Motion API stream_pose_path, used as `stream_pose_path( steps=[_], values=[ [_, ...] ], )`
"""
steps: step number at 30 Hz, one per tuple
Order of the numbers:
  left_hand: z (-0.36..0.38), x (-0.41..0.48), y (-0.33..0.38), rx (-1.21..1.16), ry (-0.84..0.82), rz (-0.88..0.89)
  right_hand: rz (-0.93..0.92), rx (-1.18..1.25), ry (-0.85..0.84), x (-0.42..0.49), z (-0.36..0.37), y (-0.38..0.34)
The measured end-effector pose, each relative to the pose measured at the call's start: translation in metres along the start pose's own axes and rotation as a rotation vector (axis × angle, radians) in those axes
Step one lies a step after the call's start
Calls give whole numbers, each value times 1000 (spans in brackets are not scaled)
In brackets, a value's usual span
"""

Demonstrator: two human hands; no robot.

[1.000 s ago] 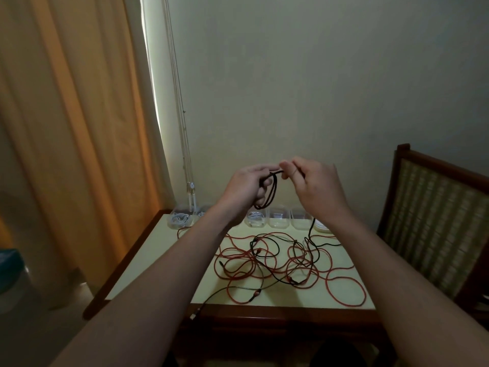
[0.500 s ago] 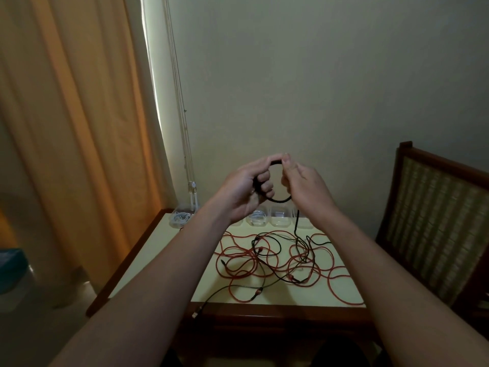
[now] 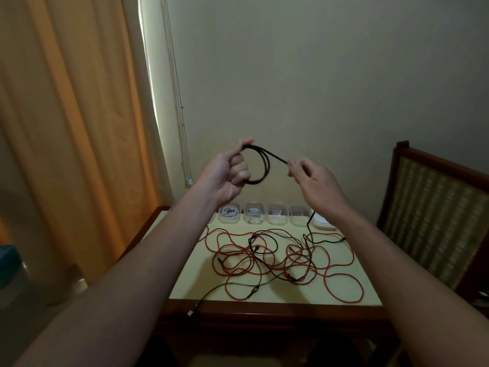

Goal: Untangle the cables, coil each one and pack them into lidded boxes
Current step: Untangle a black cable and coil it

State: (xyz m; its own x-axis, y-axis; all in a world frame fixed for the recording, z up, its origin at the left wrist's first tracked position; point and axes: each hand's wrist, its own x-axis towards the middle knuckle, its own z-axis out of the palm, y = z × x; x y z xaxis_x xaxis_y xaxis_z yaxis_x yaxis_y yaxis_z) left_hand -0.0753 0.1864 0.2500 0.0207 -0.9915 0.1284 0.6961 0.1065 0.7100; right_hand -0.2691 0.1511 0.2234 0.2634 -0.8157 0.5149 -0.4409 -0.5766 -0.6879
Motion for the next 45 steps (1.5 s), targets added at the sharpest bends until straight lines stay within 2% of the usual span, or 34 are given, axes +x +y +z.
stream_pose_path(
  steps=[6,12,17,20,22,24,26,29,31,34,38,41,45],
  values=[
    [-21,5,27,-239,124,27,42,34,61,-4,-11,32],
    [-31,8,30,-310,241,115,-2,-165,84,-6,-11,34],
    [-27,16,18,71,388,301,-187,-427,-19,-3,-5,25],
    [-17,8,4,484,398,397,-281,-534,-69,-2,0,11],
    [-12,1,-8,777,341,431,-317,-557,-93,-1,3,2],
    [-11,-2,-21,941,261,444,-349,-541,-91,-1,4,-7],
    [-10,-3,-30,1027,193,438,-368,-476,-68,-1,3,-15],
    [-8,-4,-37,1082,108,327,-368,-407,-34,0,-3,-23],
    [-5,-5,-38,994,58,224,-350,-327,-13,-1,-6,-26],
    [7,-11,-33,713,-3,86,-284,-185,63,-3,-7,-25],
    [16,-17,-26,513,-114,5,-147,-106,161,-2,-2,-22],
    [17,-16,-26,345,-170,-25,-42,-38,96,-6,3,-27],
    [18,-15,-23,169,-237,-99,12,79,18,-11,10,-37]
  ],
)
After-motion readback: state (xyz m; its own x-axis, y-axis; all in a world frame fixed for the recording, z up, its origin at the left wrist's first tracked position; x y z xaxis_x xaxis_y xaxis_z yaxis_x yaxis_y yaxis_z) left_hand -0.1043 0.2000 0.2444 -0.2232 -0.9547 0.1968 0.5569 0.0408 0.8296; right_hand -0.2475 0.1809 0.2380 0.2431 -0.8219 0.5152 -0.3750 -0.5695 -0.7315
